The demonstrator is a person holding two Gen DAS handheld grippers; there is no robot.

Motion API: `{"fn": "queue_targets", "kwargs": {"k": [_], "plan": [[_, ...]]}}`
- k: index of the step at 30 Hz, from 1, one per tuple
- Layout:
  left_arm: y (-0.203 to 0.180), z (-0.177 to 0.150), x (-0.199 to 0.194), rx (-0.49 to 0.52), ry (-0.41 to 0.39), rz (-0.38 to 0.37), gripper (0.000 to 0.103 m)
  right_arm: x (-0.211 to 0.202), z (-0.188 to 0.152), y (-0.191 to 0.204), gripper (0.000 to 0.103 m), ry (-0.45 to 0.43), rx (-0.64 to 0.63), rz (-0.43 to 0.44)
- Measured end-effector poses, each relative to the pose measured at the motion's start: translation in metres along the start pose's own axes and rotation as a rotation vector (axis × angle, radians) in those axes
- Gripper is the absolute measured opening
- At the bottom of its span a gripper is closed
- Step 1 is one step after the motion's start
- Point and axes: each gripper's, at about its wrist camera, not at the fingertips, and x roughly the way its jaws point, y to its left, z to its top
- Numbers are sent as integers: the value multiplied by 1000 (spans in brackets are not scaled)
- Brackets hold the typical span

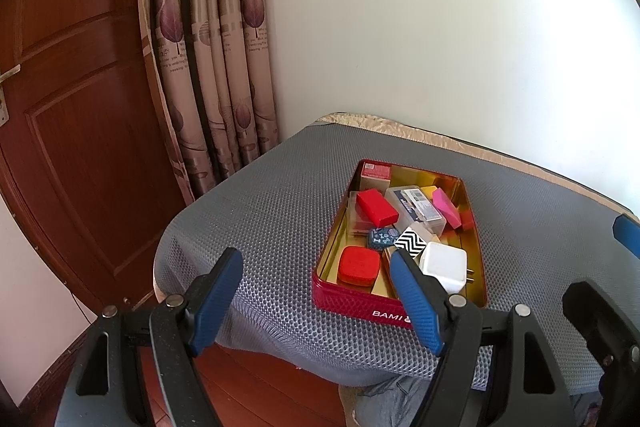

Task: Organize rigid objects

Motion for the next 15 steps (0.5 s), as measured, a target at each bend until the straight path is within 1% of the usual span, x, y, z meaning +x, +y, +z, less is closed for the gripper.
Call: {"fn": "queue_targets", "kwargs": {"k": [1,4,6,9,12,15], "plan": [[-1,0,0,5,-7,4,78,0,0,0,103,1,0,1],[-7,-2,-6,38,-61,54,78,0,0,-1,103,4,-1,4],[-7,-2,-8,34,-62,34,78,-1,1,-1,103,4,-2,4],[-7,-2,-9,39,-72,42,78,-1,1,-3,103,5,-4,5],[-6,-1,-10,25,-65,26,78,-1,0,-6,103,13,-2,2],[-8,0,-12,41,-72,42,79,0,-2,-11,103,20,2,-4]]}}
